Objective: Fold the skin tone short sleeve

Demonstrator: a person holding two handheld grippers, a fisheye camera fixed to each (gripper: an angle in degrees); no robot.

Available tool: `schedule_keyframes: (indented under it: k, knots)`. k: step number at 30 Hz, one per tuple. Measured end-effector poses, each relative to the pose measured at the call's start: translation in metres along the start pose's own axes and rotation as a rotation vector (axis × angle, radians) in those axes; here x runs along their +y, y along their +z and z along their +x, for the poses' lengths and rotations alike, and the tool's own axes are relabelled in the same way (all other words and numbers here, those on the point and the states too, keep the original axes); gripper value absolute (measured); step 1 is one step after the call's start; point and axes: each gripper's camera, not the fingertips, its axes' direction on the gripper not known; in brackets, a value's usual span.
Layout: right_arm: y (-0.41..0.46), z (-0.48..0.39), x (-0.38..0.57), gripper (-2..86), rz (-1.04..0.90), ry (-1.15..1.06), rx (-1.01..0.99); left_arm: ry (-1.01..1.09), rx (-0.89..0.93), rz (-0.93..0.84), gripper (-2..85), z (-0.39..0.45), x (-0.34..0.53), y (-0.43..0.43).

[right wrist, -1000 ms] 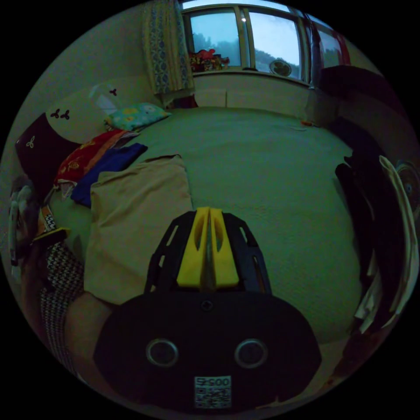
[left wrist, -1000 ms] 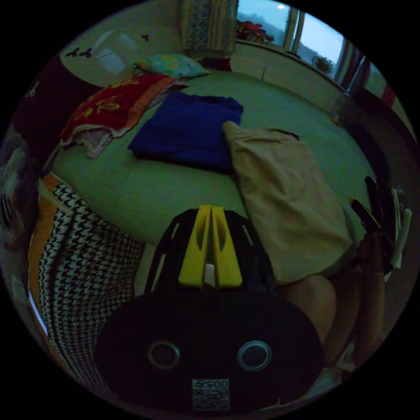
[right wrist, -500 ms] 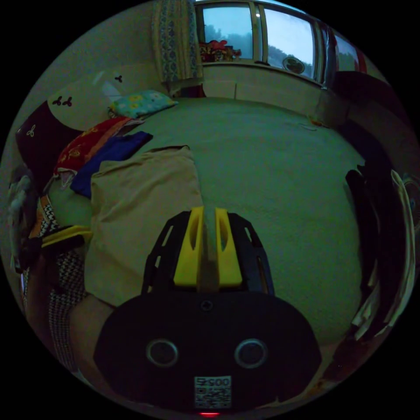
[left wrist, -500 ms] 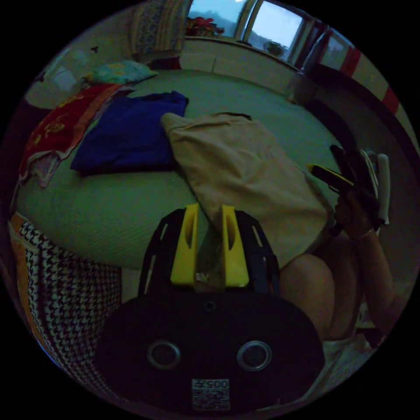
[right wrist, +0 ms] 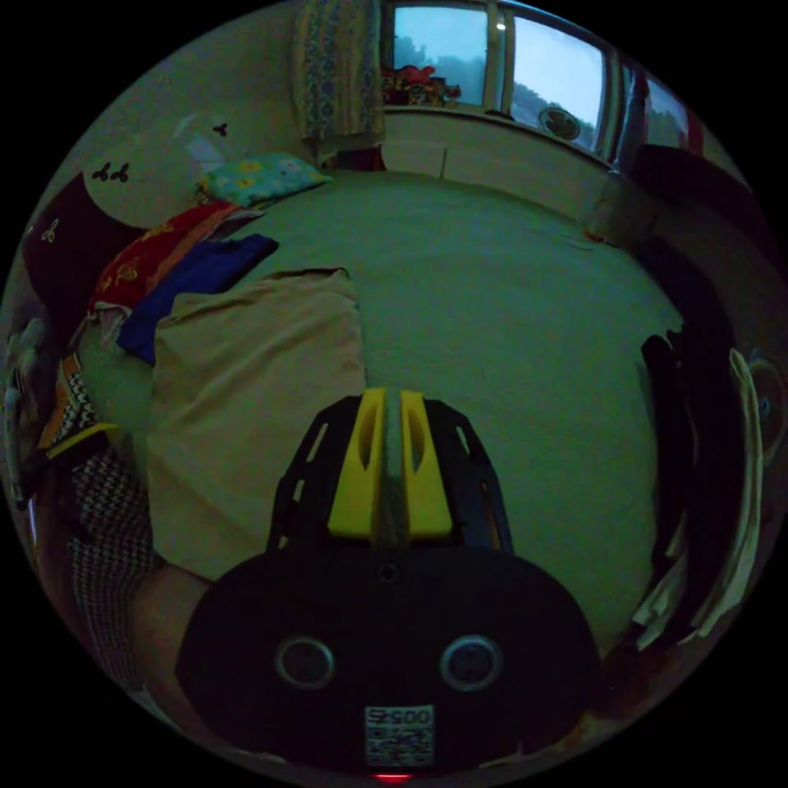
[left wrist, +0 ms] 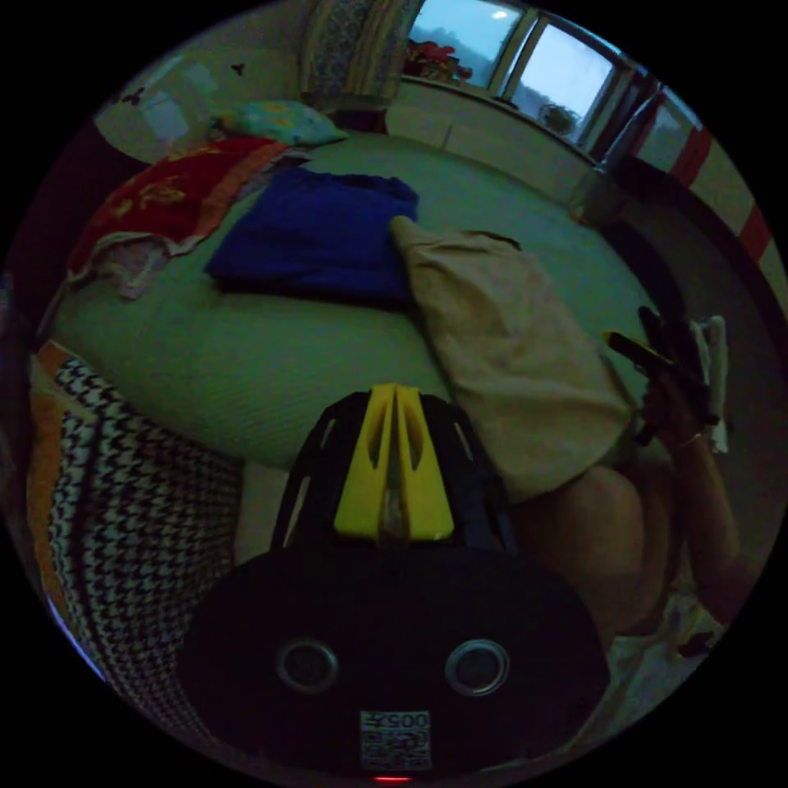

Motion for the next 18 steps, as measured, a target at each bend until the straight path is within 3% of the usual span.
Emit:
schedule_keyframes:
  k: [2, 6, 11, 14, 18]
  knots:
    - [-0.001, -0.011, -0.011, 5.2, -0.035, -0.035, -0.035, -0.01, -0.028, -0.011, -0.2, -0.009, 0.002, 0.0]
    - [-0.023, -0.055, -0.022, 9.2, -0.044, -0.232, -0.295, -0.022, -0.049, -0.019, -0.3, -0.017, 0.003, 0.002]
    - [-0.035, -0.152, -0.024, 10.5, -0.1, -0.474, -0.266, -0.027, -0.039, -0.019, -0.4, -0.014, 0.001, 0.01]
    - [-0.023, -0.198, -0.028, 12.6, -0.171, -0.656, -0.064, -0.028, -0.043, -0.014, -0.4, -0.012, -0.002, 0.009]
    - [-0.009, -0.2, -0.052, 11.9, -0.302, -0.647, -0.19, -0.042, -0.058, -0.015, -0.5, -0.017, -0.007, 0.009]
